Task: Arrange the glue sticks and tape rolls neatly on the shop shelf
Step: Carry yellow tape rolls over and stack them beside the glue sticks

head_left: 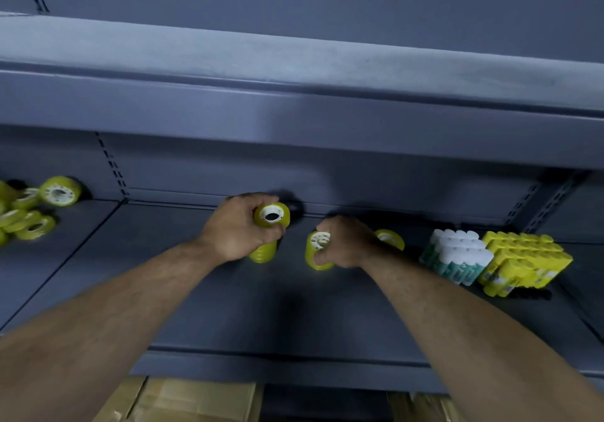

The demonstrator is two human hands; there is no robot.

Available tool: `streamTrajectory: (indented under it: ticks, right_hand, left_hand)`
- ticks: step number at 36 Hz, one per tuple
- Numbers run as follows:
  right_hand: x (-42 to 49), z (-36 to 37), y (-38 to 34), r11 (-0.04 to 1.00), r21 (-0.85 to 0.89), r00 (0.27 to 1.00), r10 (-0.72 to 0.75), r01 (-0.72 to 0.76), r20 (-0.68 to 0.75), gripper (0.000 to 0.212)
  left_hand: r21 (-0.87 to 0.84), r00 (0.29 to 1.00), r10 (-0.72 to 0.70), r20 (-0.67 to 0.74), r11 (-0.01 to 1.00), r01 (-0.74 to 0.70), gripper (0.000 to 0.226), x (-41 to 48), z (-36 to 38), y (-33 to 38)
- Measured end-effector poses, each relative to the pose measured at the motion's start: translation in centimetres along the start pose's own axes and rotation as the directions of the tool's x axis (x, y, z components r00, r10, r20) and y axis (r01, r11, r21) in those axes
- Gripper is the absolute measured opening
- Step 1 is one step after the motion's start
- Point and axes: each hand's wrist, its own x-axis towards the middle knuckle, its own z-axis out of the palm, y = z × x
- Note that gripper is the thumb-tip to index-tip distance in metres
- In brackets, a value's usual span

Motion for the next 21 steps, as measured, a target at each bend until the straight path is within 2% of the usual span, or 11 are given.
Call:
streamTrajectory:
  ticks: [5, 10, 15, 19, 21]
  right_hand:
    - [0.0, 0.18, -0.14, 1.0, -0.011, 1.0, 0.005, -0.005, -0.004, 0.063]
    - [-0.11, 0.39, -0.38, 0.999, -0.035, 1.0, 0.008, -0.009, -0.011, 0.055]
    - [-0.31, 0.52, -0.67, 0.999, -0.037, 1.0, 0.016, -0.017, -0.018, 0.053]
    - [-0.34, 0.52, -0.81, 0.999, -0.05, 1.0, -0.01, 0.01, -0.008, 0.065]
    - [-0.31, 0.45, -0.97, 0.998, -0.059, 1.0, -0.02, 0.02, -0.002, 0.06]
  left_hand:
    - [-0.029, 0.999, 0.008, 0.033, 1.0, -0.007, 0.065, -0.02, -0.11, 0.22]
    - [-0.058, 0.999, 0.017, 0.039, 0.998, -0.015, 0.058, 0.15, -0.12, 0.09]
    - [-0.114, 0.998, 0.02, 0.061, 0.993, -0.013, 0.07, 0.16, -0.08, -0.18]
    - [-0.122, 0.997, 0.026, 0.067, 0.992, -0.018, 0.06, 0.23, -0.19, -0.28]
    - [-0.122, 0.998, 0.025, 0.064, 0.992, -0.017, 0.05, 0.27, -0.23, -0.26]
